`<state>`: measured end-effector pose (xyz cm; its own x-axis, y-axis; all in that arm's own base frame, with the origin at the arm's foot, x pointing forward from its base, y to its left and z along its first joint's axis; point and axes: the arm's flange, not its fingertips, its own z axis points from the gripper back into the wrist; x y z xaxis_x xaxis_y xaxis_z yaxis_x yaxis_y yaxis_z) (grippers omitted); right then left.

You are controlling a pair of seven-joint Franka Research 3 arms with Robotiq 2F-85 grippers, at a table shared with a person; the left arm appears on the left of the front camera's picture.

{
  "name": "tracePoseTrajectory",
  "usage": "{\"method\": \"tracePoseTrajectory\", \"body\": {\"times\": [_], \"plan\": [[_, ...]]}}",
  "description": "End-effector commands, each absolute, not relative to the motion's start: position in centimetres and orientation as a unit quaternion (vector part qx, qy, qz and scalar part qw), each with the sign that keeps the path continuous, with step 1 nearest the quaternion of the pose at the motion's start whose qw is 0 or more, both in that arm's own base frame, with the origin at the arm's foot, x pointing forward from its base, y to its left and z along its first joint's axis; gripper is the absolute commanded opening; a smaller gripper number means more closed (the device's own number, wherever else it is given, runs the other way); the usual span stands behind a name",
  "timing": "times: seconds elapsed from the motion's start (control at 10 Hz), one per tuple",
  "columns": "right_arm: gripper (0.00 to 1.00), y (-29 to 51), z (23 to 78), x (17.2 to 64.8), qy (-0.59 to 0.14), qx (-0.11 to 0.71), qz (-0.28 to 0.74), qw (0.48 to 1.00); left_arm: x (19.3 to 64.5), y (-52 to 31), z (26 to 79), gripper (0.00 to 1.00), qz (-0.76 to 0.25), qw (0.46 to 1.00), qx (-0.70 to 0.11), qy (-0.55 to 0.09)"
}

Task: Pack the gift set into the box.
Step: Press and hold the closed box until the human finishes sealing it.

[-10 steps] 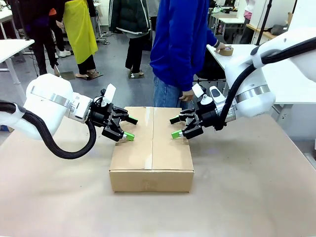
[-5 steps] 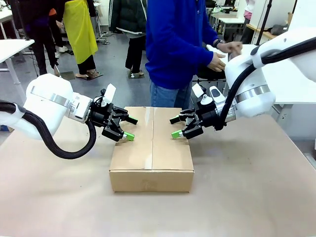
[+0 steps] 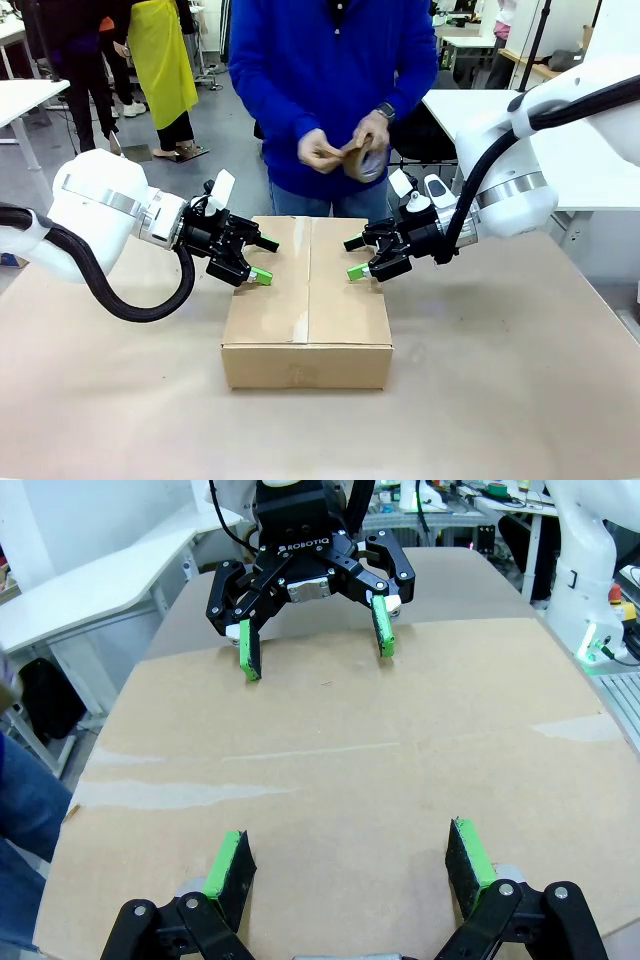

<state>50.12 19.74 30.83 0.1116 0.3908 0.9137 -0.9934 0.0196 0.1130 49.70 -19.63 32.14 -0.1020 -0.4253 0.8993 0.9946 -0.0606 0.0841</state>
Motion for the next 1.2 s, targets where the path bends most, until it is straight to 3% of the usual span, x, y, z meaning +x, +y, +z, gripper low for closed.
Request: {"method": "tracePoseTrajectory", "body": {"times": [0.0, 1.1], "plan": [[1.0, 19.66, 30.5, 50.09, -0.359, 0.42, 0.557, 0.62, 49.62, -19.65, 31.87, 1.0, -0.634, 0.559, -0.362, -0.394], [1.0, 19.66, 30.5, 50.09, -0.359, 0.42, 0.557, 0.62, 49.62, -19.65, 31.87, 1.0, -0.634, 0.559, -0.362, -0.394]]}}
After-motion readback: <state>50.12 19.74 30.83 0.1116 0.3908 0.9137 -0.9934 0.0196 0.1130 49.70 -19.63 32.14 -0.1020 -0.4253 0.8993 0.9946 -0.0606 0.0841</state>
